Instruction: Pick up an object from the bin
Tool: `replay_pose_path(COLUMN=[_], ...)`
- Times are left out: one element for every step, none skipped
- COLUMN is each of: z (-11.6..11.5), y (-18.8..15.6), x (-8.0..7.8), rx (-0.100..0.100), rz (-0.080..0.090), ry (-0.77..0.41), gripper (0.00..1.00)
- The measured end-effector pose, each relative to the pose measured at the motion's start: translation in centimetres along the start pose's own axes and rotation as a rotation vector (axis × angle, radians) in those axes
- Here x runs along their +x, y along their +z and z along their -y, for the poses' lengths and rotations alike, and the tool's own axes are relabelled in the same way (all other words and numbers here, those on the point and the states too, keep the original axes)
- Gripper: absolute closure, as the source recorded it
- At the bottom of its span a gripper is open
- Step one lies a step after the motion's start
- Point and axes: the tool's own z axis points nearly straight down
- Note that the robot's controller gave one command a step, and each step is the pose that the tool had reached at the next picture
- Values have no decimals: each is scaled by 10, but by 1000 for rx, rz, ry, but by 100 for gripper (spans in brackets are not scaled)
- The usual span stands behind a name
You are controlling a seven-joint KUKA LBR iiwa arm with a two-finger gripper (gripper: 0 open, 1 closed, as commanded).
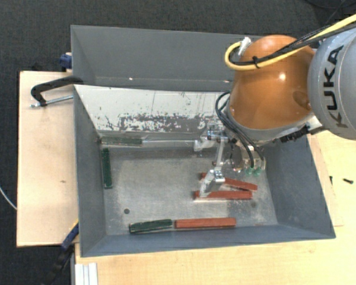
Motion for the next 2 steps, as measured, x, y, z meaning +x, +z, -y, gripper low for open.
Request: replay_pose_path(z=[36, 72], y=[75, 91], x=[-6, -7], rx=[-1, 0], rz=[6, 3], ry=[35, -134], gripper=[0, 0])
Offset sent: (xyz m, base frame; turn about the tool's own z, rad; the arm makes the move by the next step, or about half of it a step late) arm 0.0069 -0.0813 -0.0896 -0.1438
